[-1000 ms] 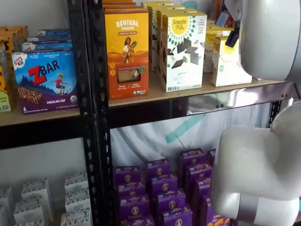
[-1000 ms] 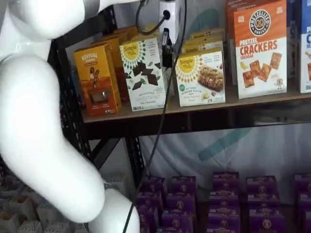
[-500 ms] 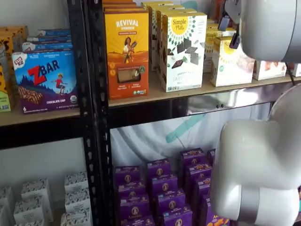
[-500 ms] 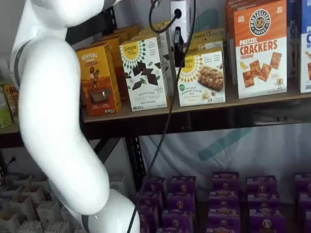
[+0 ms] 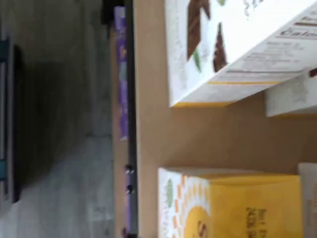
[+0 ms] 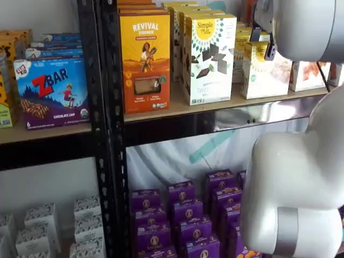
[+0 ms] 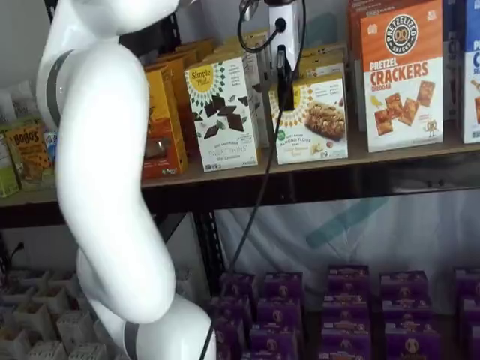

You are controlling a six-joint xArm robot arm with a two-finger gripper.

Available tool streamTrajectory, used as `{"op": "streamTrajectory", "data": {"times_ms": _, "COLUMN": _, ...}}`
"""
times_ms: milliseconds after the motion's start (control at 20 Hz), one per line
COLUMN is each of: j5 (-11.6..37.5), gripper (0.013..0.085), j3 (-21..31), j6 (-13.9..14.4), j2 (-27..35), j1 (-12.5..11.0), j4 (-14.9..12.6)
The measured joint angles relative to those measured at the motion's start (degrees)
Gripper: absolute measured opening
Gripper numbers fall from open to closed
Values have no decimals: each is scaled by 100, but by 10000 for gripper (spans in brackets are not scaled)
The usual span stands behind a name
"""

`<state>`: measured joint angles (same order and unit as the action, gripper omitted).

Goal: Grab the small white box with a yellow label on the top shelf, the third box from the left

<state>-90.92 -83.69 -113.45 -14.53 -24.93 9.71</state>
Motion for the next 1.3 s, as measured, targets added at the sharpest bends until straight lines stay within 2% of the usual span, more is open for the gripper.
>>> {"op": "streamTrajectory", "data": {"times_ms": 100, "j5": -252, "gripper": 850, "j3": -163, "j6": 84, "j2": 147, "j1": 111, "j4": -272}}
{"op": "streamTrajectory", "data": {"times_ms": 250, "j5": -340, "gripper": 850, "j3": -195, "j6": 132, "j2": 200, "j1": 183, "j4": -467}}
{"op": "streamTrajectory", "data": {"times_ms": 700, "j5": -290, "gripper": 850, "j3": -16, "j6": 147, "j2": 158, "j1": 206, "j4": -496}}
{"op": "streamTrajectory", "data": {"times_ms": 750, "j5": -291, "gripper": 810, "j3": -7, "j6": 146, "j2": 154, "j1": 203, "j4": -480}}
{"op": "streamTrajectory", "data": {"times_ms": 800, "j5": -294, "gripper": 810, "j3": -2, "j6": 146, "j2": 152, "j1": 201, "j4": -468}}
{"op": "streamTrajectory", "data": {"times_ms": 900, "j5": -281, "gripper": 730, "j3": 19, "j6": 144, "j2": 139, "j1": 196, "j4": -441}}
{"op": "streamTrajectory", "data": {"times_ms": 1050, "j5": -232, "gripper": 690, "j3": 59, "j6": 127, "j2": 109, "j1": 175, "j4": -399}}
{"op": "streamTrajectory", "data": {"times_ms": 1150, "j5": -188, "gripper": 610, "j3": 96, "j6": 104, "j2": 82, "j1": 148, "j4": -357}}
{"op": "streamTrajectory", "data": {"times_ms": 1300, "j5": -163, "gripper": 570, "j3": 126, "j6": 75, "j2": 57, "j1": 116, "j4": -321}}
